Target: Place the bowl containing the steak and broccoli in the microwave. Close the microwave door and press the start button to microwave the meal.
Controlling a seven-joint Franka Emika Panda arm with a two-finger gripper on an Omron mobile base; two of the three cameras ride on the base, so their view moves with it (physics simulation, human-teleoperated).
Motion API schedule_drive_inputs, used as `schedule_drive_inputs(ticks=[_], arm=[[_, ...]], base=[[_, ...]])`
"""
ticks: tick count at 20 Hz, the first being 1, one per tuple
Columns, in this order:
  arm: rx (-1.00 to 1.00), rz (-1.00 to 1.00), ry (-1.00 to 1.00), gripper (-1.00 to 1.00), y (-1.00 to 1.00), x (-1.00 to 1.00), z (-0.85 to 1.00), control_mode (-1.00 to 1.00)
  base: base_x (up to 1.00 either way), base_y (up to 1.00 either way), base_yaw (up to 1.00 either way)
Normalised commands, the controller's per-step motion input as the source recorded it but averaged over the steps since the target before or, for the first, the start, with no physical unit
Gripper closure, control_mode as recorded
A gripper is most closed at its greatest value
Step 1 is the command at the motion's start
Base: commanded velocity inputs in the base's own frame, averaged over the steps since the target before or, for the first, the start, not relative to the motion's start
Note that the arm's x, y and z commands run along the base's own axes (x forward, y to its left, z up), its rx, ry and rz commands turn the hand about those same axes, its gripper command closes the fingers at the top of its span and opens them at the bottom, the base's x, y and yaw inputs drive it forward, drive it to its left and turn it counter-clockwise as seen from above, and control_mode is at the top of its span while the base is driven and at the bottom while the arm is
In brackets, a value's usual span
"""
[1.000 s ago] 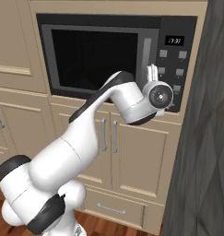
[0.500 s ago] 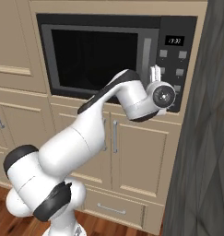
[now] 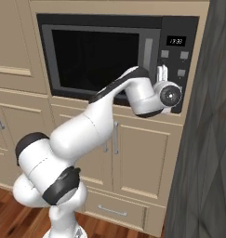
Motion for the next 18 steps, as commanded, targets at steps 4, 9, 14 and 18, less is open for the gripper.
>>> schedule_drive_inputs(ticks=[4,9,14,18], arm=[[0.05,0.0,-0.01,1.0,-0.14,0.36,-0.09,-1.0],[0.04,0.0,-0.02,1.0,-0.09,0.39,-0.18,-1.0],[0.03,0.0,-0.06,1.0,-0.09,0.42,-0.19,-1.0],[0.0,-0.04,-0.16,1.0,0.1,0.72,-0.34,-1.0]], base=[[0.0,0.0,0.0],[0.0,0.0,0.0],[0.0,0.0,0.0],[0.0,0.0,0.0]])
